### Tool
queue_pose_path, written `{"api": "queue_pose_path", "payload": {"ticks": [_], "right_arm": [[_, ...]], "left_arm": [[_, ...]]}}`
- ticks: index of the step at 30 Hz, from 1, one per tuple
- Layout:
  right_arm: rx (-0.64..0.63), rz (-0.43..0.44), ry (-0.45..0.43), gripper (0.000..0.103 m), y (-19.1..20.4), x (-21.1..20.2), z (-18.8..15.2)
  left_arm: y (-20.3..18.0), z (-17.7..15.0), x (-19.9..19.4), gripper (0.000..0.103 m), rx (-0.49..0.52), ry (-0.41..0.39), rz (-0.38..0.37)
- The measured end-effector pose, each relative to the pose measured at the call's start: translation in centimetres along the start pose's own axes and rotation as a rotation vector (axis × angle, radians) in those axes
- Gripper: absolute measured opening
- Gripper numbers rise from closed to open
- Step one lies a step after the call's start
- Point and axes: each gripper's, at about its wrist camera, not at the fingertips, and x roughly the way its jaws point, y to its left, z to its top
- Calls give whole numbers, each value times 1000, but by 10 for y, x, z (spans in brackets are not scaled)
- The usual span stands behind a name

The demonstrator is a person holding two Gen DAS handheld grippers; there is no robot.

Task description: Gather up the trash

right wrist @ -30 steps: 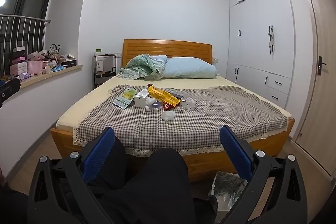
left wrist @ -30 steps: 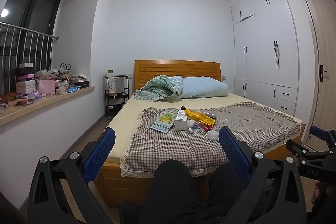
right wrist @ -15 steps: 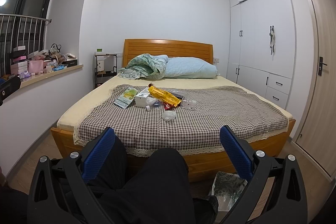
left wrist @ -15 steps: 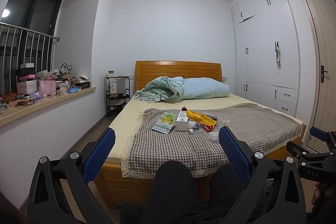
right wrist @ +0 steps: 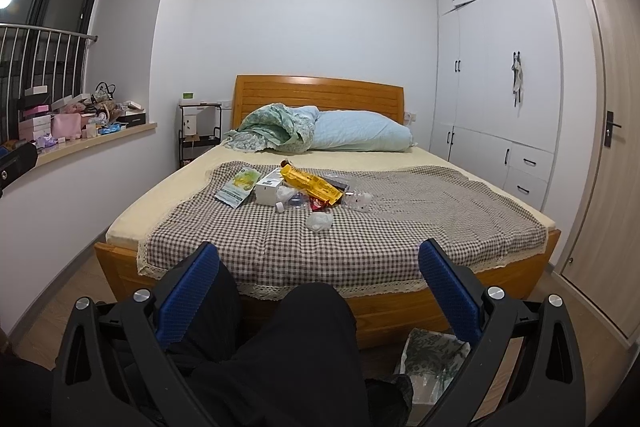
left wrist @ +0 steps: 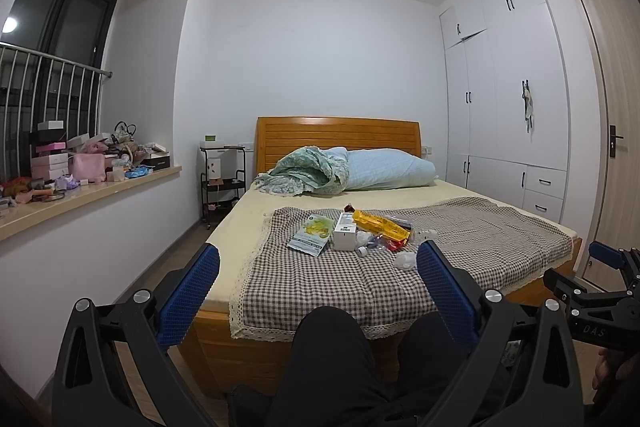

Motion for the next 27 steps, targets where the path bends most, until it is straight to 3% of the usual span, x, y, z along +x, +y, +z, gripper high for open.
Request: {"api": "queue_pose_path", "payload": {"ticks": [27], "right_arm": [[19,-7,28,96,-1,2,-1]], "left_arm": [[-1,-1,0,96,0,-1,0]]}}
